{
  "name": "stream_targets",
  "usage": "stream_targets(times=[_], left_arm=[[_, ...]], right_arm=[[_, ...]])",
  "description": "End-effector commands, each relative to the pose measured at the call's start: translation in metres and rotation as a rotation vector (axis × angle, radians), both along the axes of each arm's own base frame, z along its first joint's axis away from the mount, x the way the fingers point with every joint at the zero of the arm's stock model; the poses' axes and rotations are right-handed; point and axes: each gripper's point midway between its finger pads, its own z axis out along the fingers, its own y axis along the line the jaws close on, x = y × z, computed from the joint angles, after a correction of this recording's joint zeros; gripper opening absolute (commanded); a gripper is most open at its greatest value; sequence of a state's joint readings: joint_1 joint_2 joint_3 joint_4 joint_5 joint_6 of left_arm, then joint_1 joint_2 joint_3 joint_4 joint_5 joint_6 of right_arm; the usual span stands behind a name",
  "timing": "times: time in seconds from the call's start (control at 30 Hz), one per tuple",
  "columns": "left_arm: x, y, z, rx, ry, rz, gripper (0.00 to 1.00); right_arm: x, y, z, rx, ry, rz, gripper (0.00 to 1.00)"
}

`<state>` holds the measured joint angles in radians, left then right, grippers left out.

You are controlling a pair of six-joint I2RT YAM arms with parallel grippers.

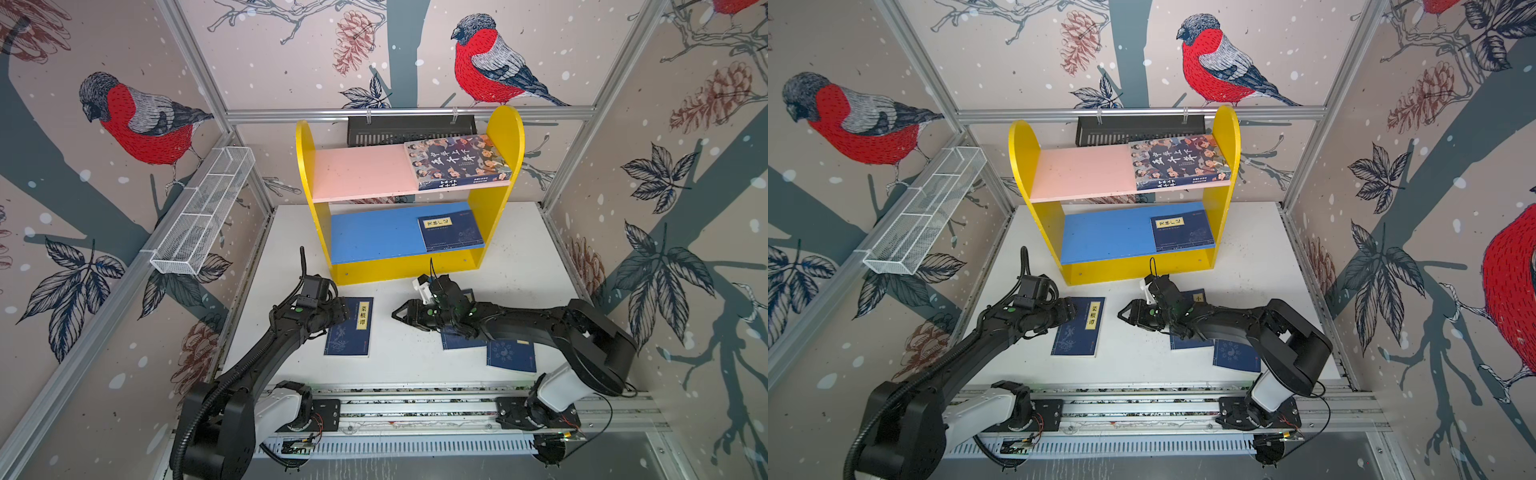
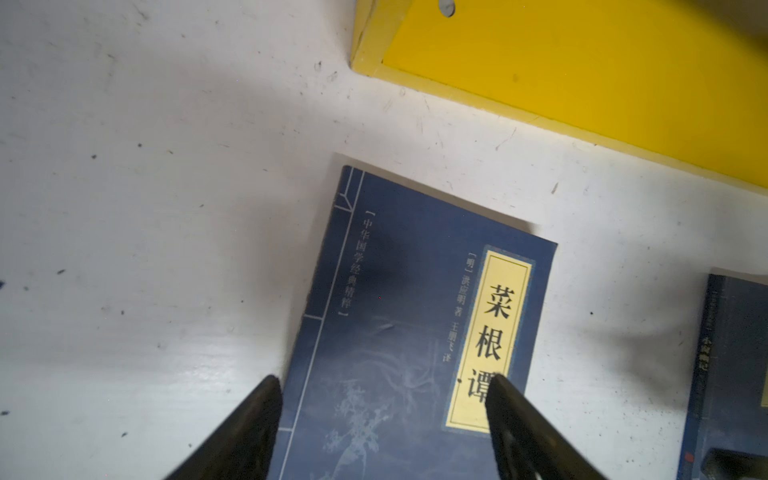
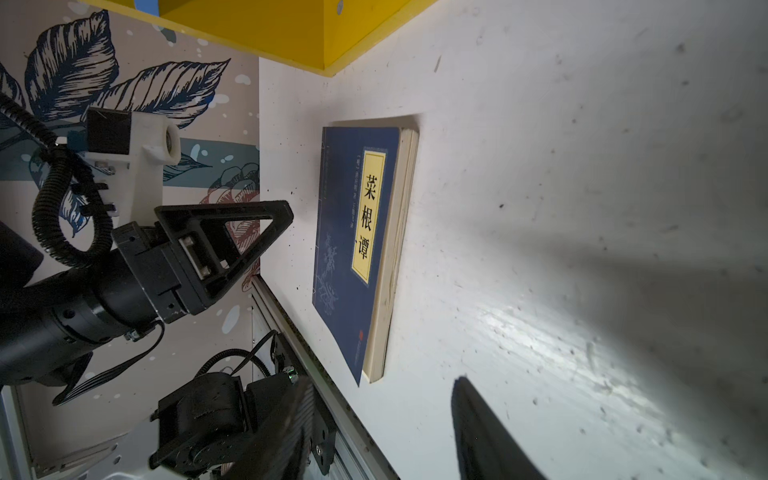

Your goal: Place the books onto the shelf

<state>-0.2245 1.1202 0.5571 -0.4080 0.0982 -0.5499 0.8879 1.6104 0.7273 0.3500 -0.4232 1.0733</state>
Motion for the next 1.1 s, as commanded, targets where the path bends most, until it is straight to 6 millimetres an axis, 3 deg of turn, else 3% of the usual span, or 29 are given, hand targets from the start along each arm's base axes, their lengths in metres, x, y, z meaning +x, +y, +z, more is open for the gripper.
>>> stream_targets(times=[0.0, 0.37, 0.67, 0.9, 1.07], left_arm=[[-0.001, 0.006, -0.006, 0.03, 0.012, 0.012, 0.77], [-0.006, 0.006, -0.025, 0.03, 0.067, 0.007, 0.76], [-0.012, -0.016, -0.038, -0.07, 0.107, -0.07, 0.74], [-0.012, -0.029, -0.031, -0.142, 0.083, -0.106, 0.71], [-0.015, -0.05, -0.018, -0.223, 0.046, -0.182, 0.7]], right_arm=[[0.001, 0.013, 0.009, 0.054, -0.011, 0.012, 0.55], [-0.009, 0.021, -0.001, 0.062, 0.012, 0.032, 0.55], [-0.011, 0.017, -0.011, 0.042, 0.028, 0.022, 0.56], [-0.011, 0.014, -0.021, 0.026, 0.052, 0.015, 0.56], [-0.009, 0.009, -0.029, 0.015, 0.079, -0.006, 0.56]])
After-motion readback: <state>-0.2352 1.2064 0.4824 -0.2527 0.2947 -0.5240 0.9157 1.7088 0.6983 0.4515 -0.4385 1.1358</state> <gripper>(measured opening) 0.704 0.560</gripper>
